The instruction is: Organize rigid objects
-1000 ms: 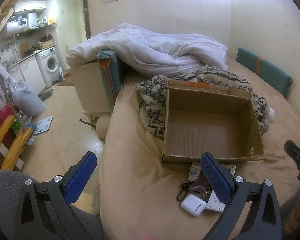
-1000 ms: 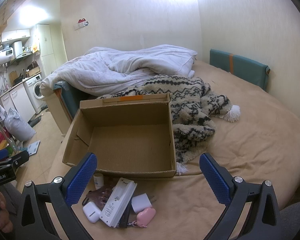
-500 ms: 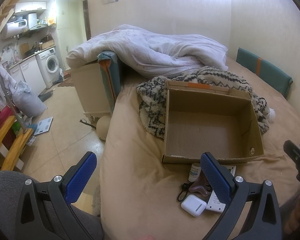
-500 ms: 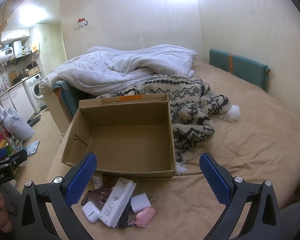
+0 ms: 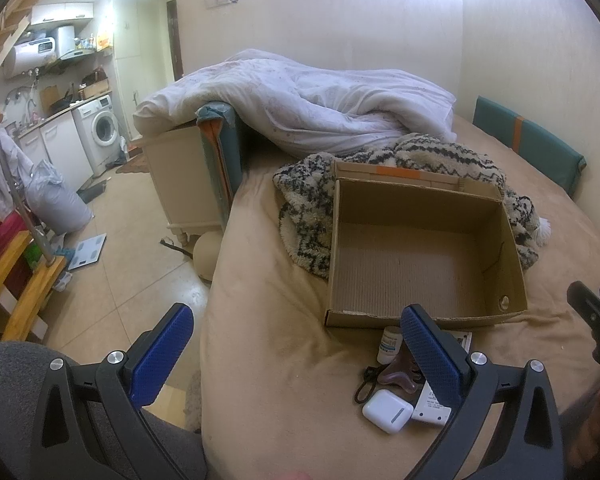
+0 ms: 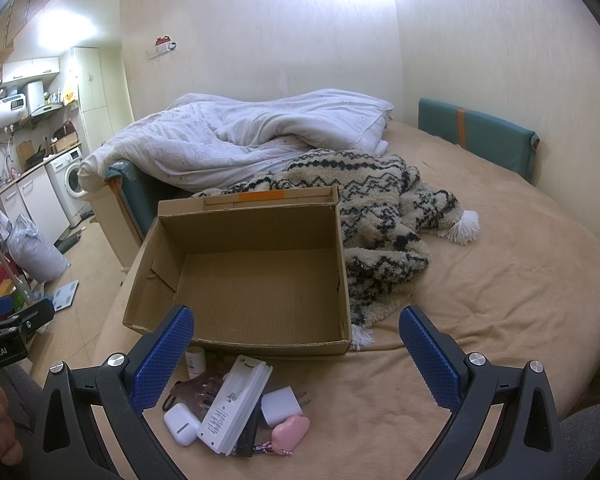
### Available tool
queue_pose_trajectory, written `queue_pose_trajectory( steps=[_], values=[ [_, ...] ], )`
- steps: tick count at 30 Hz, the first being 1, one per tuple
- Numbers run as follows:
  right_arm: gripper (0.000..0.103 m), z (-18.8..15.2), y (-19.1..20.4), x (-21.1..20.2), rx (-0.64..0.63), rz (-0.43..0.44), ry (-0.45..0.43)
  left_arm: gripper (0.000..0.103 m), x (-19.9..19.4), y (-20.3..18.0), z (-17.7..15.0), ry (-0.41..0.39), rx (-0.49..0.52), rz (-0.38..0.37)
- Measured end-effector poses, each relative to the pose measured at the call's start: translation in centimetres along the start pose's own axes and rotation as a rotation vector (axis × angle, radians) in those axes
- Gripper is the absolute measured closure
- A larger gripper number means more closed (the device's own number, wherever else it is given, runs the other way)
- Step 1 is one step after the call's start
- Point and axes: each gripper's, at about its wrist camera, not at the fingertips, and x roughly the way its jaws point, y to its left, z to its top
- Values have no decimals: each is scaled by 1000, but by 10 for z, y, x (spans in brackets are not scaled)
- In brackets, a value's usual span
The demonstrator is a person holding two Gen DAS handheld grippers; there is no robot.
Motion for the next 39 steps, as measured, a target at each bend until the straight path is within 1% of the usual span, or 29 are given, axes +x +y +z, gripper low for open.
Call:
queue_pose_trajectory(
  steps=[27,30,34,39],
  values=[
    [0,-1,1,-1,0,2,1,0,-1,1,-1,-1,-1,0],
    [0,2,-2,1,4,9,10,0,1,4,0,11,-7,3],
    [0,6,-7,7,19,26,43,0,7,9,0,35,-23,19],
    [0,3,-13,17,83,44,86,0,23,15,-3,98,-38,47]
  ],
)
